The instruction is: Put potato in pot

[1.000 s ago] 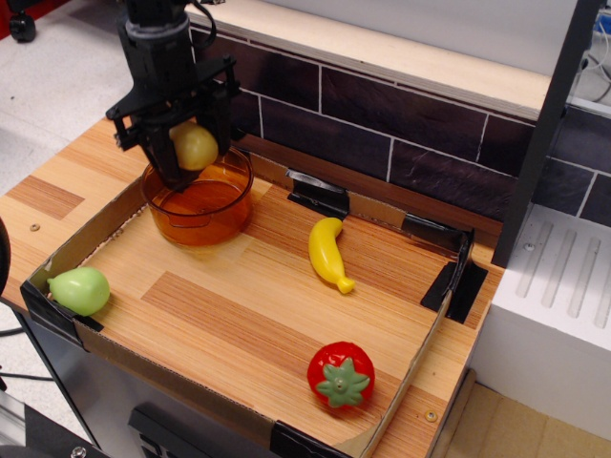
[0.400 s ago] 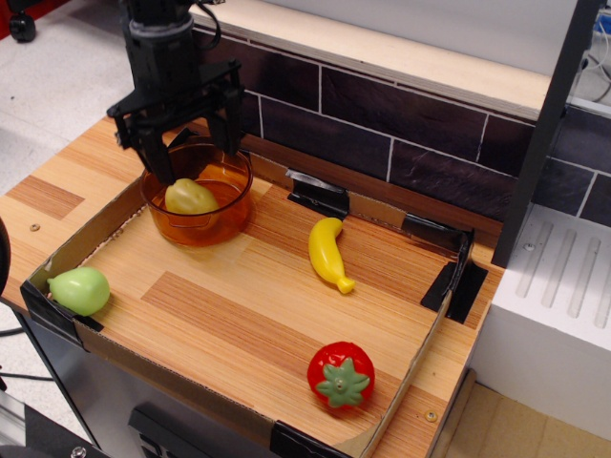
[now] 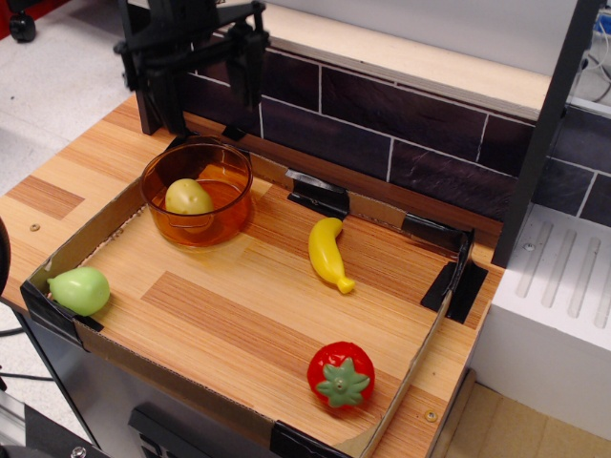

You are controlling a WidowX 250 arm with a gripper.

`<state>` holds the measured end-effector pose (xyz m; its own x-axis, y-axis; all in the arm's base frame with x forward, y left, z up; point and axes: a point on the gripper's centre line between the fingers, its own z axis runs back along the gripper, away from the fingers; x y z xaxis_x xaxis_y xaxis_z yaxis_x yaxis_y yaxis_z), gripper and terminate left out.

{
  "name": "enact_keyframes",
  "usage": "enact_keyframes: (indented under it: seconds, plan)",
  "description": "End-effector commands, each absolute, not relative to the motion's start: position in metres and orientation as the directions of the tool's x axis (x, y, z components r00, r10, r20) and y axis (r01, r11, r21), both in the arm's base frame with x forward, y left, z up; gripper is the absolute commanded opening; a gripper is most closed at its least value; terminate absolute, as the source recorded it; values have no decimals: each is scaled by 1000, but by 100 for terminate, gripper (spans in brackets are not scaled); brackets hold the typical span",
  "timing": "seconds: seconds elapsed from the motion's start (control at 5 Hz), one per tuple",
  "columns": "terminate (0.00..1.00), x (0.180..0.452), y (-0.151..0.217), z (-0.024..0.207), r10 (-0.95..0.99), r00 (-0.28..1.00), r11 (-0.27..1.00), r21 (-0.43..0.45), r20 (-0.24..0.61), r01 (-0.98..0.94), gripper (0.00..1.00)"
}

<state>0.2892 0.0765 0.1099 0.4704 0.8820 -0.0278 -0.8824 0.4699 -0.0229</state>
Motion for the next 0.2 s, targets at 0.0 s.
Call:
enact_keyframes:
  seconds: [0.0]
  plan:
    - [100,290,75,129,881,473,473,-69,17,-878,100]
